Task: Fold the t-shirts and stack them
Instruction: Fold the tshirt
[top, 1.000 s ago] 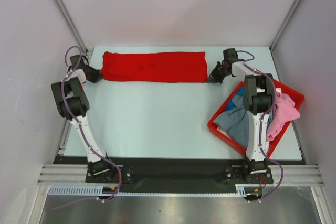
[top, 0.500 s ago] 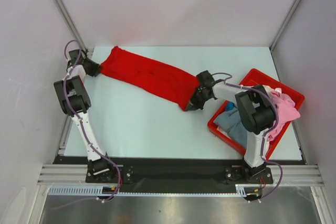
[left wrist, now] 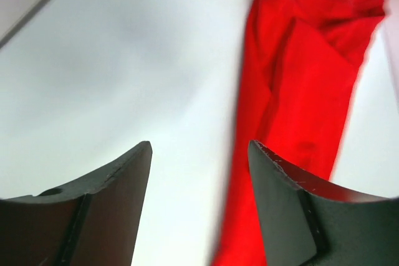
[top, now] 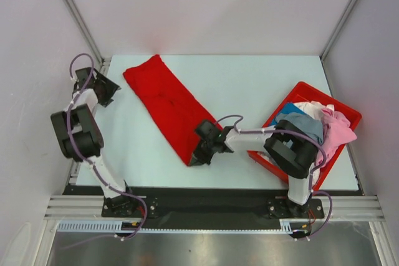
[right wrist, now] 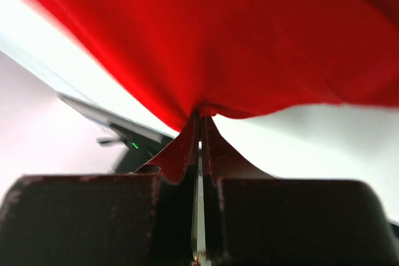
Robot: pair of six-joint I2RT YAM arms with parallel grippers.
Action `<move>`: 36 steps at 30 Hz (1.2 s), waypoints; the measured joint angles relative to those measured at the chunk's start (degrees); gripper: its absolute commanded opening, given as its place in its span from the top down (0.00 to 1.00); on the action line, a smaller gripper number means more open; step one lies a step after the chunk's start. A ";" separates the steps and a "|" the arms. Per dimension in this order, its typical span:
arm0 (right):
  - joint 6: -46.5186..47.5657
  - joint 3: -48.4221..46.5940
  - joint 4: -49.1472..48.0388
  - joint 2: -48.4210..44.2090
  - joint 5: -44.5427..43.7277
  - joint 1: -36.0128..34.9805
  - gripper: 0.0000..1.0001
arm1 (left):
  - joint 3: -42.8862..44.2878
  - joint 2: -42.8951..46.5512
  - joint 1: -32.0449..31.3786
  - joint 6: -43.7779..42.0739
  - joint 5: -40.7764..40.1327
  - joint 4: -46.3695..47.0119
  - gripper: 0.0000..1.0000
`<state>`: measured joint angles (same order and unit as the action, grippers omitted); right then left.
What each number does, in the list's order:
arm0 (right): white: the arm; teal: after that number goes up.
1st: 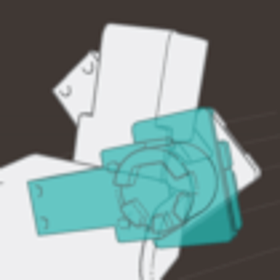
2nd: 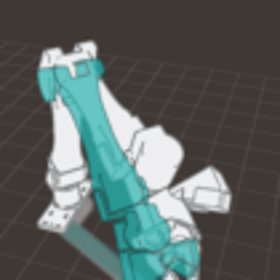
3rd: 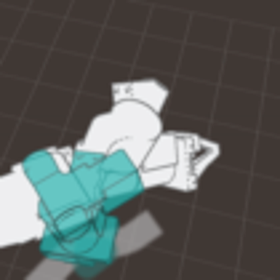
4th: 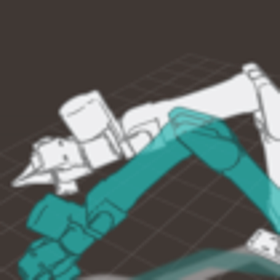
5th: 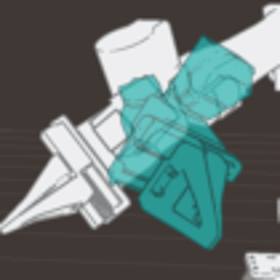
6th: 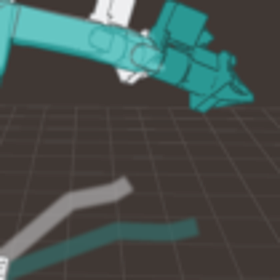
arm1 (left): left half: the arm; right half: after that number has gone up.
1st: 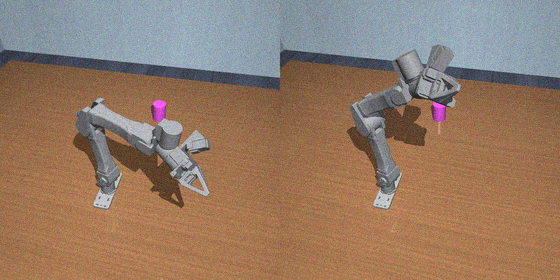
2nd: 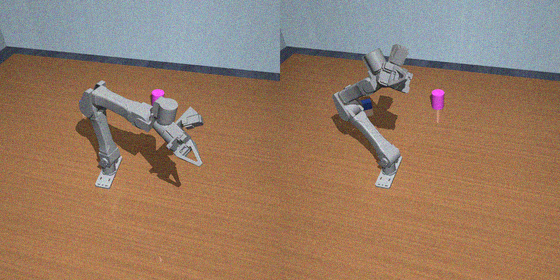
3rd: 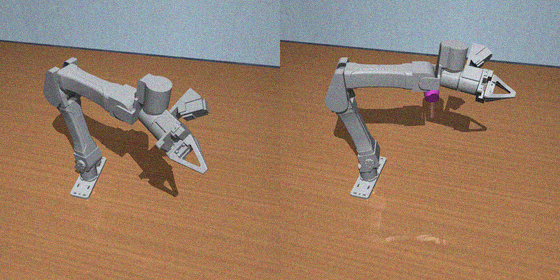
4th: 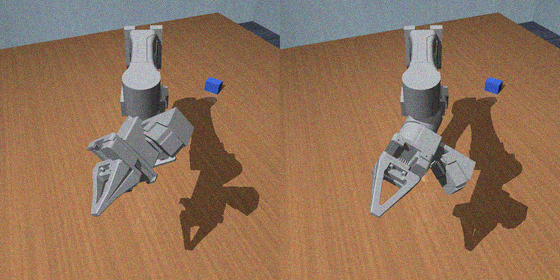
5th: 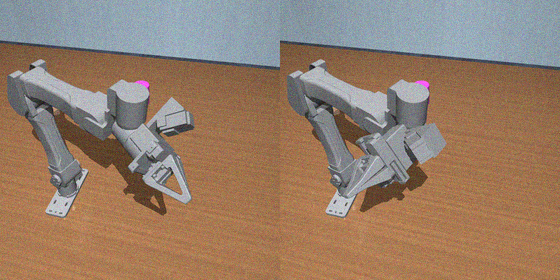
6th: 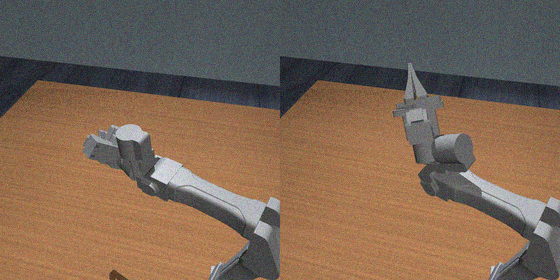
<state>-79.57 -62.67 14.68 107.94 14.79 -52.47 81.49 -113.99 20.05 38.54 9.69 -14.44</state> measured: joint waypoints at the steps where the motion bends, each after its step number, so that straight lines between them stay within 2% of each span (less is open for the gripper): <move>1: -0.98 0.63 -0.28 -0.28 0.07 -1.68 1.00 | -3.52 3.56 0.00 -0.09 0.04 0.42 0.31; 4: -2.32 0.81 -1.01 -0.37 0.11 -7.93 0.98 | -13.60 13.99 0.00 -0.26 1.09 2.58 0.30; 7: -1.18 -0.74 -1.49 -0.35 1.46 -12.98 0.87 | -20.50 20.87 0.02 -1.57 2.95 3.13 0.30; 8: -0.59 -0.94 -2.19 -0.44 2.23 -14.14 0.78 | -21.97 22.08 0.02 -2.05 3.37 3.50 0.30; 11: 1.40 -1.07 -2.29 -0.81 3.28 -15.43 0.63 | -26.34 24.90 0.13 -3.72 5.40 3.89 0.29; 12: 2.19 -1.53 -1.51 -0.98 3.45 -15.43 0.47 | -27.32 25.40 0.20 -4.09 5.95 3.87 0.29; 14: 4.39 -3.61 1.07 -1.68 3.23 -15.41 0.29 | -28.26 25.68 0.39 -4.35 7.08 3.85 0.27; 16: 6.38 -6.34 3.45 -3.06 2.60 -15.37 0.21 | -28.30 25.68 0.59 -4.57 8.11 3.82 0.25; 19: 11.34 -9.77 6.08 -7.56 1.92 -14.80 0.20 | -27.89 25.59 0.76 -4.70 9.27 3.87 0.26; 20: 13.66 -10.73 7.02 -9.38 1.73 -14.27 0.16 | -27.47 25.38 0.90 -4.70 10.03 3.72 0.27; 22: 19.65 -13.64 8.92 -11.89 0.31 -12.13 0.02 | -26.03 24.35 1.11 -4.66 11.50 4.09 0.31; 28: 37.73 -22.77 5.31 -7.87 -6.69 0.83 0.00 | -18.75 15.34 1.62 -4.07 17.25 8.44 0.40; 34: 50.31 -36.65 -1.01 12.46 -8.57 13.16 0.01 | -18.45 9.38 1.60 -2.25 19.23 15.45 0.39; 36: 52.76 -41.75 -1.38 18.84 -8.24 15.26 0.09 | -18.32 7.93 1.40 -2.03 19.12 17.51 0.38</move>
<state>-26.81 -104.42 13.30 126.78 6.55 -37.21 63.18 -106.06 21.45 36.51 28.82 3.07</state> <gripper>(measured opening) 0.982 0.613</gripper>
